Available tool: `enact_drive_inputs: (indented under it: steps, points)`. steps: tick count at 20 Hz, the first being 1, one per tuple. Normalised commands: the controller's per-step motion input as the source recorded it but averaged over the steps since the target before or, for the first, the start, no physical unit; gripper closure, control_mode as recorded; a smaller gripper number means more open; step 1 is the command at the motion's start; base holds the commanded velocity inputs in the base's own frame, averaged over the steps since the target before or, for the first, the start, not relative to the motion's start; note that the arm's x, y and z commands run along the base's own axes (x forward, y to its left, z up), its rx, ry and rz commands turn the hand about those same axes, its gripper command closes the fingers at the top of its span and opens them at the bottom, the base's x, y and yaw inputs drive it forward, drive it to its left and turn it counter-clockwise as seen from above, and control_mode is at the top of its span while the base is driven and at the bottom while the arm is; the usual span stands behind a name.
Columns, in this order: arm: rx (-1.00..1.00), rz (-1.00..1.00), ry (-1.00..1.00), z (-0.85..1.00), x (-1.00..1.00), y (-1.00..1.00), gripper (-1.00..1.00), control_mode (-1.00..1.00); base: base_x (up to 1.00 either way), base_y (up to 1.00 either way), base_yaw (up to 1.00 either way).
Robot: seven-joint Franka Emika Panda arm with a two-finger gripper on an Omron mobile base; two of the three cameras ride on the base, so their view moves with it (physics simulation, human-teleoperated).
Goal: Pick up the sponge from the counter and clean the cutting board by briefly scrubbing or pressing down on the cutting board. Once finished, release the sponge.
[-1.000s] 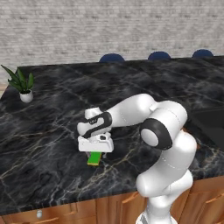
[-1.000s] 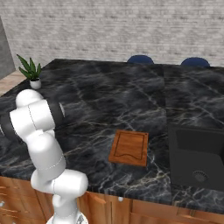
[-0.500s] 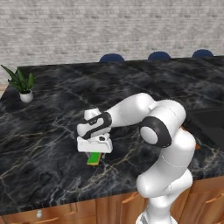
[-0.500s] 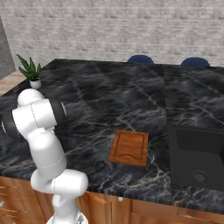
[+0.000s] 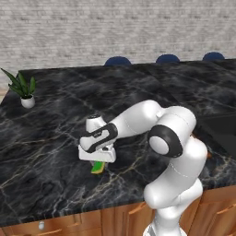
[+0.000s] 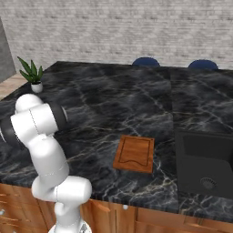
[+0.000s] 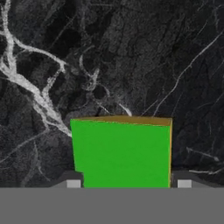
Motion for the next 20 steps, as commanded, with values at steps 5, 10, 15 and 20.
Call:
enact_drive_inputs:
  steps: [5,10,15,20]
  points:
    - [0.00,0.04,-0.21,-0.32,0.00,0.03,1.00,-1.00,0.00,0.00,0.00]
    - [0.00,0.05,-0.24,-0.15,0.00,0.00,1.00,-1.00,0.00,0.00,0.00]
    - [0.00,0.02,-0.21,0.26,-0.01,-0.01,1.00,-1.00,0.00,0.00,0.00]
    - [0.01,0.00,-0.02,0.43,0.05,-0.05,1.00,-1.00,0.00,0.00,0.00]
